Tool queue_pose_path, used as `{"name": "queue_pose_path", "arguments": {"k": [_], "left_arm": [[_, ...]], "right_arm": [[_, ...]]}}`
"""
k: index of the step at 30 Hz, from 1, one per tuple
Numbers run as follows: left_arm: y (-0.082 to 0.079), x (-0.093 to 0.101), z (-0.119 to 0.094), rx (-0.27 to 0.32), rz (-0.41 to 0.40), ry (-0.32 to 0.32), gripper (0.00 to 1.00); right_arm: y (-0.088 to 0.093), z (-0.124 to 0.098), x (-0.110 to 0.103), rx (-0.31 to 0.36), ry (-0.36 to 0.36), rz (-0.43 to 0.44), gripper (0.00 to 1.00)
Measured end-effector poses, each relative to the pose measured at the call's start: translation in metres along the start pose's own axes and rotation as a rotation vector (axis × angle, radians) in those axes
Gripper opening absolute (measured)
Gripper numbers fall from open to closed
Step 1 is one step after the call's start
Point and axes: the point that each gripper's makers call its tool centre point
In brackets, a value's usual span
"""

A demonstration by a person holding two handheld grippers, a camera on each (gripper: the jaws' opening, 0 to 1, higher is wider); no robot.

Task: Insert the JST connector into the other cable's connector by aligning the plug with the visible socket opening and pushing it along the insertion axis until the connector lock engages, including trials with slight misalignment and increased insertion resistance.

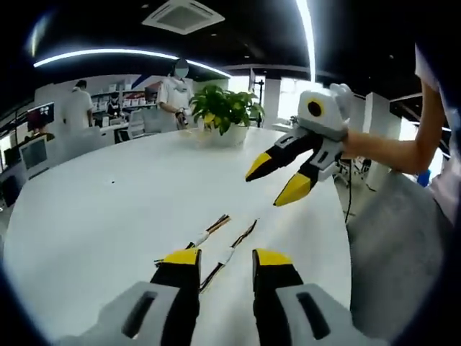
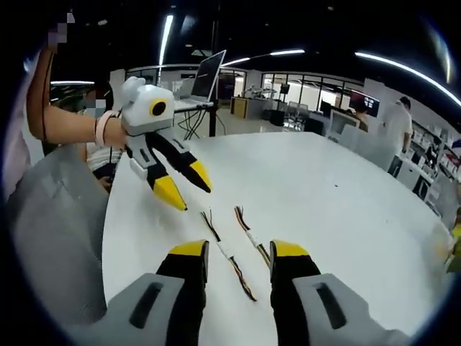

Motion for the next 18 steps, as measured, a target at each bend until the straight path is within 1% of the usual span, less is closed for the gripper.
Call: {"name": "queue_pose_path", "arguments": {"k": [2,3,5,9,11,13,14,16,17,18], "left_arm": [[0.0,0.01,0.001,0.014,-0.023,0.03,0.22],[-0.003,0.016,0.001,0.039,-0.062,0.045,0.22],[-0.002,0.021,-0.001,0.049,-0.09,0.055,0.23],[0.006,0.026,-0.006,0.025,-0.108,0.04,0.22],[0.01,0.027,-0.011,0.014,-0.11,0.031,0.23],[0.015,0.028,-0.017,0.004,-0.107,0.017,0.26],[0.018,0.027,-0.02,-0.002,-0.101,-0.002,0.28],[0.024,0.014,-0.028,-0.019,-0.018,-0.11,0.34],[0.026,0.01,-0.032,-0.025,0.012,-0.149,0.35],[0.026,0.01,-0.035,-0.008,0.018,-0.169,0.36]], "right_arm": [[0.004,-0.003,0.001,-0.033,0.014,-0.022,0.32],[0.005,-0.004,-0.001,-0.038,0.013,-0.02,0.32],[0.005,-0.006,-0.004,-0.048,0.014,-0.021,0.32],[0.007,-0.009,-0.011,-0.076,0.008,-0.041,0.32],[0.007,-0.01,-0.015,-0.082,0.01,-0.03,0.32],[0.004,-0.011,-0.018,-0.074,0.015,-0.017,0.33],[0.003,-0.012,-0.019,-0.071,0.016,-0.013,0.33],[0.002,-0.013,-0.022,-0.069,0.022,-0.007,0.34],[0.002,-0.013,-0.024,-0.069,0.026,-0.005,0.34],[0.002,-0.014,-0.026,-0.068,0.032,-0.002,0.35]]}}
Point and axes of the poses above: the point that each gripper's makers call its tool centre point, and the gripper's own axes: z roughly forward along the fingers, x roughly to its right, y roughly out of its underside, and after that the axes turned 10 degrees about -z, right-handed
